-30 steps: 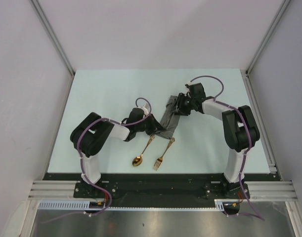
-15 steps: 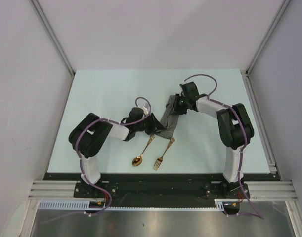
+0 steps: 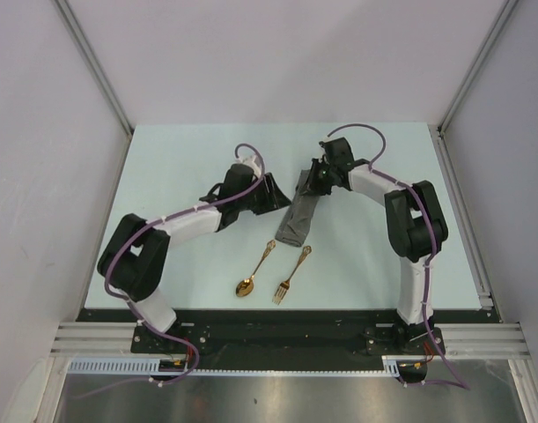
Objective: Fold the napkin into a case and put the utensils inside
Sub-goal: Fold the 2/3-rectangle-folded napkin at the center of the board.
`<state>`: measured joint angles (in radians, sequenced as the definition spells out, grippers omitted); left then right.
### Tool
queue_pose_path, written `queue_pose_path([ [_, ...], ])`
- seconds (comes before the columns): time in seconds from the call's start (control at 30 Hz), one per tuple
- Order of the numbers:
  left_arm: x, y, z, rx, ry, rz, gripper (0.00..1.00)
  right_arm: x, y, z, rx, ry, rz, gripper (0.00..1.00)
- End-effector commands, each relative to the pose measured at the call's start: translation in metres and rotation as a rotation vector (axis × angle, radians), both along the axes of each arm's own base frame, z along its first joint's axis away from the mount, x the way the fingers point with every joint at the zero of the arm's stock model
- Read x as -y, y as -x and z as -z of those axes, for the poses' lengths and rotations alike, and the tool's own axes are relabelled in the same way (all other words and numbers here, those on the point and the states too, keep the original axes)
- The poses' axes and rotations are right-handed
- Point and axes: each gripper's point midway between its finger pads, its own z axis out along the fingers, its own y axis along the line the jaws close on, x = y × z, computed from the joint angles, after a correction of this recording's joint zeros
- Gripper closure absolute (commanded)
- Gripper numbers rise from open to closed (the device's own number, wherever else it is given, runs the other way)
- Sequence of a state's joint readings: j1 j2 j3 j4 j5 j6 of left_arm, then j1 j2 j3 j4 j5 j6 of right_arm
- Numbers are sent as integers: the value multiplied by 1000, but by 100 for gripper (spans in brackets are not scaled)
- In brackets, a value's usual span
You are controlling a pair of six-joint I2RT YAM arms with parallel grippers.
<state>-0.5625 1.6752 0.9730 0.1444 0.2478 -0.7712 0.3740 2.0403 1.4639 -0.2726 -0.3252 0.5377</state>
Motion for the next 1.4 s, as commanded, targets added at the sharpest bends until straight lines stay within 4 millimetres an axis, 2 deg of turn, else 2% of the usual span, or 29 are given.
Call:
queue_pose_path([
  [0.0, -15, -29, 11, -29, -135, -10, 58, 0, -13, -9, 28, -25, -33, 100],
  [0.03, -14, -27, 38, -104, -170, 15, 67, 0, -12, -8, 26, -25, -37, 100],
  [0.1, -8, -31, 48, -139, -163, 33, 80, 0, -9, -6, 12, -28, -45, 100],
  [0.17, -5, -24, 66, -166, -158, 47, 80, -1, -6, -5, 8, -36, -53, 100],
  [0.3, -11, -14, 89, -224, -202, 63, 80, -2, -2, 0, 3, -45, -62, 100],
  [0.47, -8, -4, 107, -278, -194, 71, 80, -7, -4, 3, 0, -66, -70, 100],
  [0.73, 42, -6, 101, -293, -20, 132, 82, -5, -13, 0, 24, -33, -81, 100],
  [0.93, 65, -21, 89, -282, 65, 137, 83, 3, -27, -2, 40, -15, -79, 99],
  [1.03, 78, -31, 76, -263, 92, 150, 84, 6, -32, -1, 40, -1, -82, 99],
  [1.1, 76, -29, 76, -258, 68, 141, 85, 9, -33, -3, 41, 3, -82, 99],
  [1.17, 67, -21, 73, -232, 47, 126, 82, 11, -29, -4, 32, 0, -90, 97],
  [1.23, 49, -16, 81, -220, 4, 83, 81, 11, -21, -6, 17, -10, -98, 96],
  [1.3, 38, -17, 65, -172, 6, 63, 78, 9, -12, -10, 11, -36, -111, 94],
  [1.33, 29, -13, 71, -175, -11, 43, 74, 8, -10, -11, 11, -49, -111, 94],
  [1.37, 24, -18, 54, -135, 8, 25, 71, 7, -6, -13, 5, -63, -117, 93],
])
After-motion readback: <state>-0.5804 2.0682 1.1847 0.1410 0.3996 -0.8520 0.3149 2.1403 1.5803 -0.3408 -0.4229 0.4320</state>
